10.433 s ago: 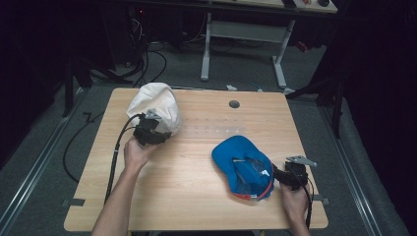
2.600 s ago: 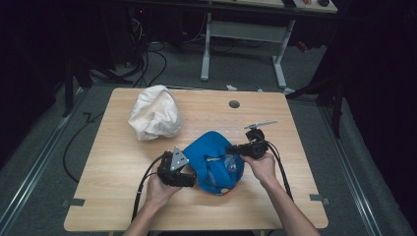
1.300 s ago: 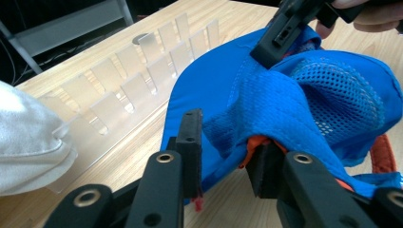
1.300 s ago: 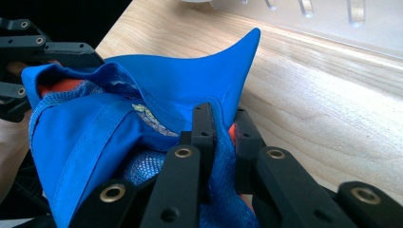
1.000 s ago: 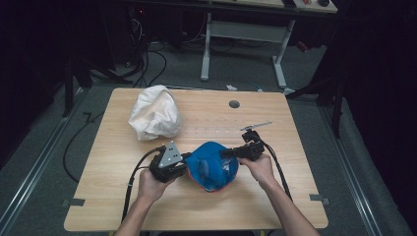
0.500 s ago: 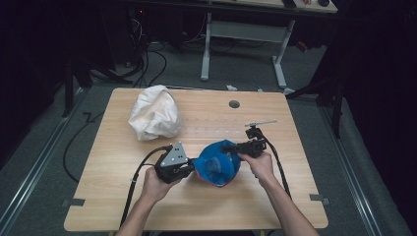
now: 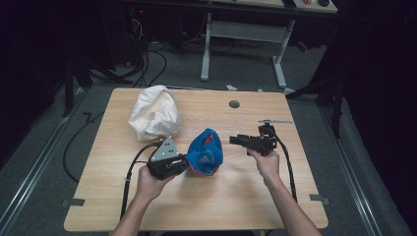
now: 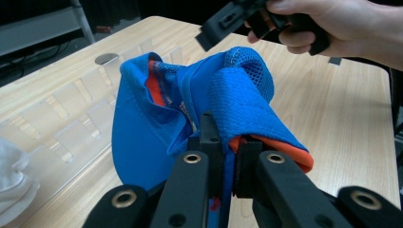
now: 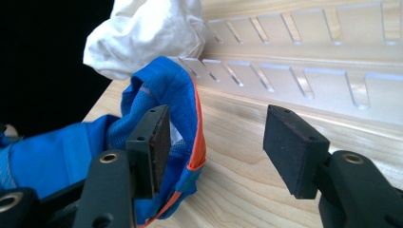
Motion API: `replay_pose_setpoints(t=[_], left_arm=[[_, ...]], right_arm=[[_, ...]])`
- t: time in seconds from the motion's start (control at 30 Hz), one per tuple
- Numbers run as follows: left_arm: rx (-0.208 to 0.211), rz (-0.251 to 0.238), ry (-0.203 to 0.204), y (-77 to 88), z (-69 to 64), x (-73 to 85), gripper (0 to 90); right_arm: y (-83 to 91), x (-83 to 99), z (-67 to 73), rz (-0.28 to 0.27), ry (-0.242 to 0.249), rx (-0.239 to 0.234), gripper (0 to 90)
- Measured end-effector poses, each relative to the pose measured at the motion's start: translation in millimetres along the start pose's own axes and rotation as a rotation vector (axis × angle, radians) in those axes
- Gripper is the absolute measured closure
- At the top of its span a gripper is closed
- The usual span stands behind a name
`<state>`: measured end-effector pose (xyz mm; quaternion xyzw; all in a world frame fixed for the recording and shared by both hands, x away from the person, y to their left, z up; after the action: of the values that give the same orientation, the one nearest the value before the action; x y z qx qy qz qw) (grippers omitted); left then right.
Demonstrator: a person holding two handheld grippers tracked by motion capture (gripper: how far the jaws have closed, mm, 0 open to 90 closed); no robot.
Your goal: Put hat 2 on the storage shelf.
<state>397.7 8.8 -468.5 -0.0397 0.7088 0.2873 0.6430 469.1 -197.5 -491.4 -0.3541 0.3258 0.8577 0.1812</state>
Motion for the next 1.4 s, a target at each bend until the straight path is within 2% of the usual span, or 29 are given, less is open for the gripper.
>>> replay_pose_setpoints(t=[0.07,0.23,0.33,0.43,0.53,0.6,0.63,0.67,0.73,0.83,0.93,1.07,1.2,1.4], left_arm=[[-0.007,0.004,0.004,-1.0,1.4,0.5,86.1],[-0.024,-0.017,0.040,0.5,7.5,-1.7,86.0],[-0.028,-0.035,0.066,2.2,11.9,-4.0,86.0],[-0.036,-0.044,0.085,3.7,17.4,-7.6,86.0],[-0.044,-0.057,0.103,3.6,23.2,-13.1,86.0],[-0.052,-0.067,0.107,2.8,28.8,-19.8,86.0],[-0.059,-0.078,0.109,2.7,32.8,-25.3,86.1],[-0.064,-0.086,0.109,2.8,35.4,-29.1,86.1],[-0.077,-0.112,0.116,3.3,44.7,-41.2,86.1],[-0.102,-0.147,0.129,3.7,60.8,-58.5,86.1],[-0.125,-0.183,0.139,3.8,76.8,-74.6,86.1],[-0.154,-0.215,0.137,1.0,94.3,-88.8,86.1],[-0.177,-0.242,0.144,-5.4,108.8,-91.9,86.1],[-0.192,-0.259,0.177,-26.1,126.8,-81.0,86.1]], right_arm=[[1.4,1.1,0.3,0.002,0.034,0.016,42.0],[3.0,10.8,-4.6,0.048,0.133,0.114,42.0],[1.2,18.4,-5.3,0.077,0.180,0.126,40.5],[-2.5,32.4,-10.5,0.075,0.210,0.144,40.1],[-6.1,50.2,-18.8,0.140,0.253,0.199,39.4],[-8.6,57.8,-21.2,0.158,0.310,0.236,38.3],[-9.3,61.1,-22.0,0.152,0.339,0.256,38.3],[-10.1,64.4,-24.0,0.111,0.375,0.274,38.2],[-9.6,71.8,-28.4,0.083,0.389,0.306,38.1],[-8.8,85.9,-36.7,0.071,0.372,0.335,36.9],[-6.3,93.2,-42.9,0.055,0.381,0.363,36.4],[-6.8,100.2,-46.8,0.073,0.383,0.373,36.5],[-7.0,102.8,-44.2,0.086,0.403,0.382,36.5],[-7.5,103.9,-43.5,0.093,0.437,0.398,36.5]])
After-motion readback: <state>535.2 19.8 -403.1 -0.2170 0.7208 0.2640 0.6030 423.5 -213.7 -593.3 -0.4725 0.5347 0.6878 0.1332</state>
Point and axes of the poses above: each handheld gripper's, and its own axes: y roughly backward along the jaws, x roughly out of its underside, z roughly to its left, the point moved 9 cm from there along -y, roughly forward along the jaws, and after that the axes turned 6 degrees about -z, right-handed, at the moved point
